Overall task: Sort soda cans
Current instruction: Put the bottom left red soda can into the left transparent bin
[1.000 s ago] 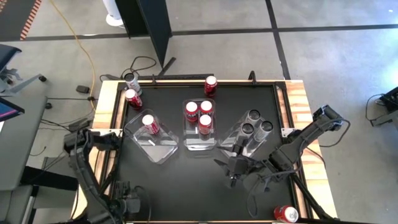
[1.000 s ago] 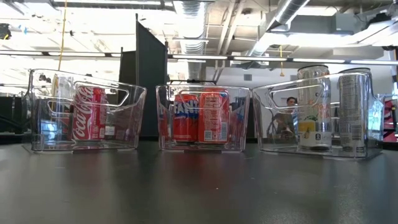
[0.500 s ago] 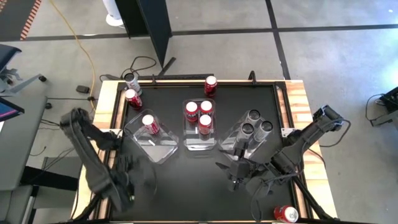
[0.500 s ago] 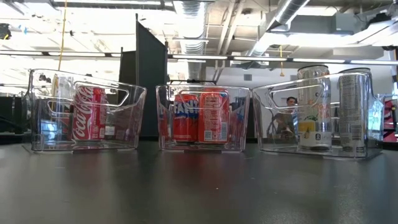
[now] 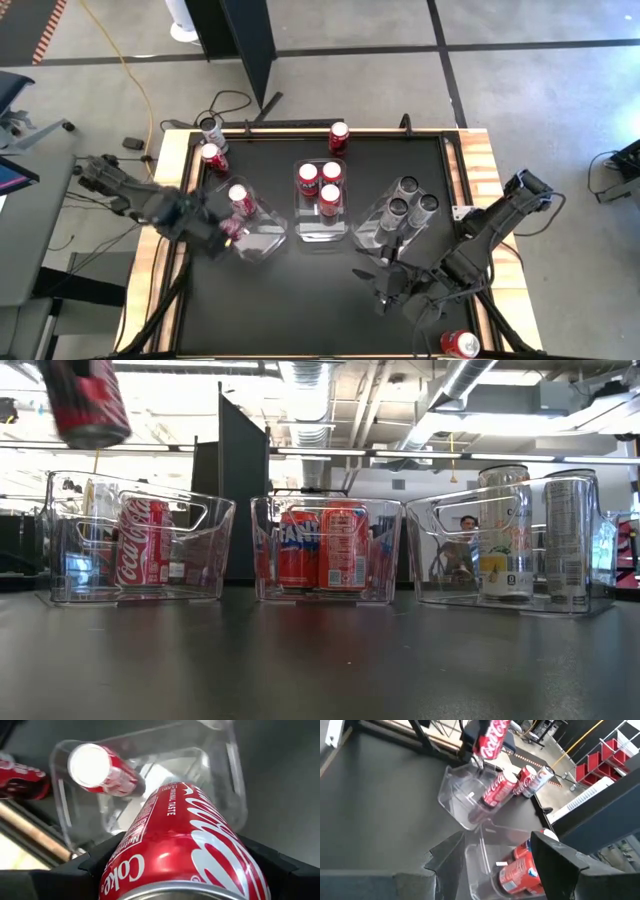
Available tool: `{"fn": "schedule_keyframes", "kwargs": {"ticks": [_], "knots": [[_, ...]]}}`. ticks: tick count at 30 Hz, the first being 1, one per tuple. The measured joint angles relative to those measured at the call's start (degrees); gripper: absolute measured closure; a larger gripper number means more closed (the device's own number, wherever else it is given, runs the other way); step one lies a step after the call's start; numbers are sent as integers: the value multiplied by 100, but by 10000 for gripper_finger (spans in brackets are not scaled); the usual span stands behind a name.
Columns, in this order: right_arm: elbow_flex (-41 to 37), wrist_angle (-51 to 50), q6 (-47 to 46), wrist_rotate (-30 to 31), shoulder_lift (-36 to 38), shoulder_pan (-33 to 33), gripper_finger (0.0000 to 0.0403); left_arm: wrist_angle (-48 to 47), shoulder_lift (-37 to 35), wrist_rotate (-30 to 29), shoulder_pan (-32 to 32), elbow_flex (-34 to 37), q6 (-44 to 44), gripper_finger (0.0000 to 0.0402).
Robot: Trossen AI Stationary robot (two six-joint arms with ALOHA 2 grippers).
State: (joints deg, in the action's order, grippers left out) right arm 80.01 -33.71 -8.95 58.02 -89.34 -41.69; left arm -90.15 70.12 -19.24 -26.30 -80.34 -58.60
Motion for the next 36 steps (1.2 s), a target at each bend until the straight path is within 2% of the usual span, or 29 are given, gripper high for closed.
{"fn": "schedule_keyframes", "kwargs": {"ticks": [5,8,14,21,36], "knots": [[-274,-19,-145,21,0,4,159,32,42,458,1097,378,655,96],[-374,-15,-260,23,0,-37,159,-12,17,753,1514,749,915,96],[-440,9,-267,42,0,-147,159,17,-200,849,1844,1260,1144,96],[-440,14,-278,61,0,-179,159,22,-279,661,2210,1751,1422,96],[-440,208,-264,59,0,-179,159,1162,-275,606,3357,2688,2581,96]]}}
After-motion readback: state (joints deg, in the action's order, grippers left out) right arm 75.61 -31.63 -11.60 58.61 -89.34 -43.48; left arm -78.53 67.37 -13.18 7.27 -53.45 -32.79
